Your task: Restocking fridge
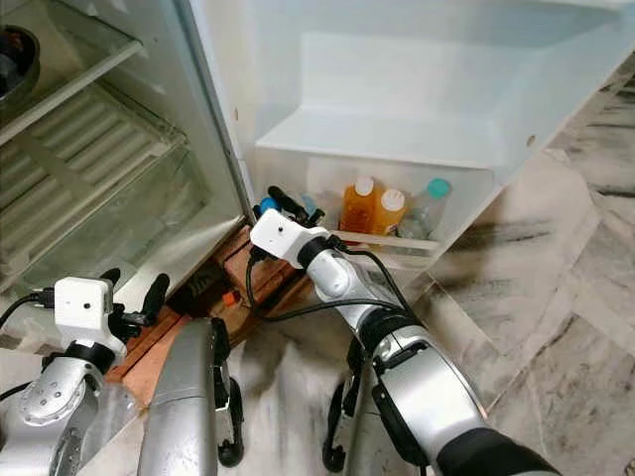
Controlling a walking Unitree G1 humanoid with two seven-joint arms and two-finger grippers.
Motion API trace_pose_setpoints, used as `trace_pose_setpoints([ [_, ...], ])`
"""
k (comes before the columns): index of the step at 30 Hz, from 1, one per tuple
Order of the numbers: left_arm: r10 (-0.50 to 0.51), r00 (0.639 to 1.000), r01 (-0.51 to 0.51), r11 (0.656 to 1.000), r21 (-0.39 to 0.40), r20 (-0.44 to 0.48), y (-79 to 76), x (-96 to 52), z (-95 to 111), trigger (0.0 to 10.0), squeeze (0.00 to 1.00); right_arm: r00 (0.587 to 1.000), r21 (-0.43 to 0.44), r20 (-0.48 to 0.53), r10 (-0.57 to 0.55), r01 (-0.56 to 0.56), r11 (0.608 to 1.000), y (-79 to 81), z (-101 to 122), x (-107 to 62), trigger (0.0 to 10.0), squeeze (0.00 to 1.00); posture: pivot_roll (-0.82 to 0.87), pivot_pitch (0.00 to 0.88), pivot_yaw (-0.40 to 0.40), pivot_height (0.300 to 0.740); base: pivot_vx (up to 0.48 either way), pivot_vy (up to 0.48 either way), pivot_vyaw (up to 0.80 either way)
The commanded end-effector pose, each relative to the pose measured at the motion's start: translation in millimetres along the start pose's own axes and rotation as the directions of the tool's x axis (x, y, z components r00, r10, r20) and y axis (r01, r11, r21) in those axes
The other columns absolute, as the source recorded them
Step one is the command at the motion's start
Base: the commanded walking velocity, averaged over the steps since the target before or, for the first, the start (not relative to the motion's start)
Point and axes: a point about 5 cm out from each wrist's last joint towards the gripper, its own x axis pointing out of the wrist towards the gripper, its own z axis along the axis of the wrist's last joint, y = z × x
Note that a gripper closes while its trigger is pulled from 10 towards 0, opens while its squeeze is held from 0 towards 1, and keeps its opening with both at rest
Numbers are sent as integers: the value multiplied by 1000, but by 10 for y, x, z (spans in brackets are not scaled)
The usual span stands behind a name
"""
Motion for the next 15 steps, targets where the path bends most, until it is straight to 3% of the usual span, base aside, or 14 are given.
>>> trace_pose_setpoints([
  [1, -2, 1000, 2, 1000, -3, -18, -19, -41, -21, 10000, 0, 999, 17, -44, 20, -20, 1000, 85, -84, -49, 10000, 0, 296, 305, -2, 576, 0, 0, 0],
  [6, -6, 999, 6, 1000, -3, -32, -22, -93, -39, 10000, 0, 994, 25, -112, -1, 4, 1000, 62, -168, -68, 10000, 0, 299, 319, 6, 576, 0, 0, 0],
  [10, -9, 999, 9, 1000, -3, -45, -25, -133, -58, 10000, 0, 972, 84, -229, -60, 82, 993, -43, -290, -87, 10000, 0, 303, 331, 11, 576, 0, 0, 0],
  [15, -13, 998, 13, 1000, -1, -54, -29, -167, -54, 10000, 0, 946, 124, -306, -109, 153, 981, -164, -370, -104, 10000, 0, 307, 341, 20, 576, 0, 0, 0],
])
